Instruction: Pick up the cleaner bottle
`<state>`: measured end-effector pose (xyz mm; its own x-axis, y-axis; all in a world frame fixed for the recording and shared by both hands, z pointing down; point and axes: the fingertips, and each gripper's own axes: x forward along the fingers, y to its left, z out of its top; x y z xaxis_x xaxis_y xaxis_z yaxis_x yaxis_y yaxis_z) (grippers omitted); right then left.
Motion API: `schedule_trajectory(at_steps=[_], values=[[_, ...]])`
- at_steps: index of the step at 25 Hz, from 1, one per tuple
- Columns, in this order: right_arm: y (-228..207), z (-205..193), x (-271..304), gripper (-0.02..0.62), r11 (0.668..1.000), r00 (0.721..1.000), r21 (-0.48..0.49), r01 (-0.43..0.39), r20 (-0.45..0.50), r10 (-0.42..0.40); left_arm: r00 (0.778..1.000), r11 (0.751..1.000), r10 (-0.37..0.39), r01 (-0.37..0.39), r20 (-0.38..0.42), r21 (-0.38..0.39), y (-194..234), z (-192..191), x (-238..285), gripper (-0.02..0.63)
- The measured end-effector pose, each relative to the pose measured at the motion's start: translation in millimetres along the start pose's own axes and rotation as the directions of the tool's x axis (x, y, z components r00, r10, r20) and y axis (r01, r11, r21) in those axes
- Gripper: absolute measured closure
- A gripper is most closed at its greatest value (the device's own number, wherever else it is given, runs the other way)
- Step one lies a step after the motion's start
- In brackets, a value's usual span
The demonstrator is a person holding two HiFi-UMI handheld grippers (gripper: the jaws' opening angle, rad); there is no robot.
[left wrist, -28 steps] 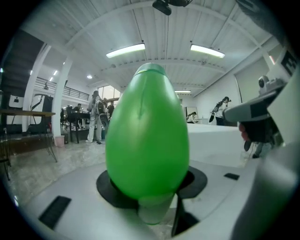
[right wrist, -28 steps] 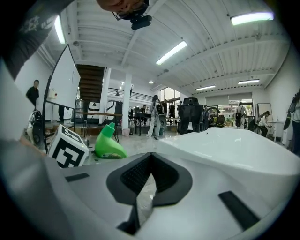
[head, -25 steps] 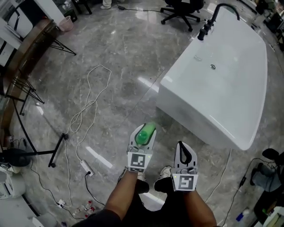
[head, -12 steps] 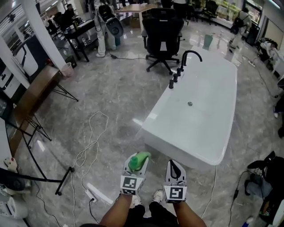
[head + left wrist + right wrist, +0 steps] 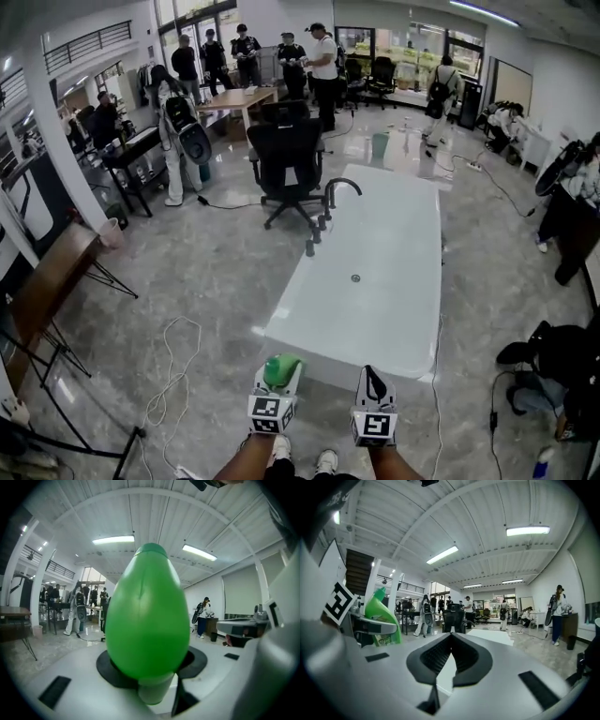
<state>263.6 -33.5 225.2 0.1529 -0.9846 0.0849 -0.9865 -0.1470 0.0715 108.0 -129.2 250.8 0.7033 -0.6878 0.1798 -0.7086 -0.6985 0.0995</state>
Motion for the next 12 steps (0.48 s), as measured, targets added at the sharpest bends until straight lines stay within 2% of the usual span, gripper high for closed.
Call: schedule_trajectory(at_steps=[6,12], values=[[-21.0,21.0,-30.0,0.578,0.989,0.989,0.011,0.147,0.032,-0.147,0.989,0.989,-0.145,0.145,-0.035,-0.017,-21.0,9.0,1.9,0.42],[-23.7,36.2,-47.1,0.578,0.973,0.971,-0.003,0.23,0.067,-0.229,0.974,0.973,-0.228,0.228,-0.011,0.036,-36.4,29.4,-0.4,0.42]])
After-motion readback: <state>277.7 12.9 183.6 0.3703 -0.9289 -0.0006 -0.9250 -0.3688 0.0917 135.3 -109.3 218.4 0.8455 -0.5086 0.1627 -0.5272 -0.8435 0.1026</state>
